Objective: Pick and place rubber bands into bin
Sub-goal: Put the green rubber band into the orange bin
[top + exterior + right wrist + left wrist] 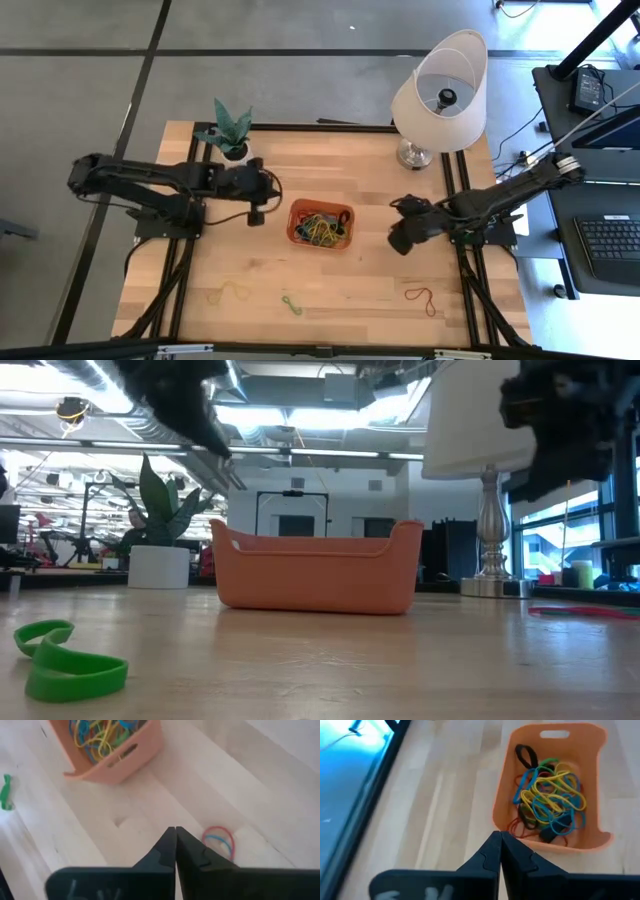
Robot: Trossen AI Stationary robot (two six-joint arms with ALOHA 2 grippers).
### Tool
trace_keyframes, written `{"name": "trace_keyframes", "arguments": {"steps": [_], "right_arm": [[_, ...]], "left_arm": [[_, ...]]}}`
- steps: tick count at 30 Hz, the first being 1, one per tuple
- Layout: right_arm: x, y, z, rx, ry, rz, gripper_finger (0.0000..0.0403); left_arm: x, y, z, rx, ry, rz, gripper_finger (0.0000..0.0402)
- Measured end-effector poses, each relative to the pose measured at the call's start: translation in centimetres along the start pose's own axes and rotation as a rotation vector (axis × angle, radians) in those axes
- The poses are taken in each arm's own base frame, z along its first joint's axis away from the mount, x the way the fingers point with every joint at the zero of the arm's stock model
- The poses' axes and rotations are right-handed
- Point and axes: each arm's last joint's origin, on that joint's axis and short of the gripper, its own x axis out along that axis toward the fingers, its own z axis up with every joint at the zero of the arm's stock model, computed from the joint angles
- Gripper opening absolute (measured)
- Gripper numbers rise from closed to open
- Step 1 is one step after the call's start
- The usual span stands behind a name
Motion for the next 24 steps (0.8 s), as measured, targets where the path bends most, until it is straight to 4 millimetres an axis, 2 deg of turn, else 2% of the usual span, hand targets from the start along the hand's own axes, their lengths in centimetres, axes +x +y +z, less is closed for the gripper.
{"name": "trace_keyframes", "arguments": {"steps": [7, 11, 18, 24], "right_arm": [[-0.6, -2.4, -1.8, -0.091, 0.003, 0.036, 0.0017], [-0.9, -3.5, -2.3, -0.17, -0.002, 0.055, 0.0011], [-1.0, -5.2, -3.1, -0.286, -0.007, 0.065, 0.0004], [-1.2, -6.3, -3.5, -0.323, 0.024, 0.053, 0.0015]], "left_arm": [[0.7, -4.6, 4.7, 0.123, 0.122, -0.01, 0.0006], [1.4, -7.5, 6.3, 0.176, 0.21, -0.019, 0.0018], [3.1, -13.0, 7.9, 0.222, 0.26, -0.06, 0.0051], [4.5, -17.7, 7.8, 0.288, 0.296, -0.135, 0.0092]]}}
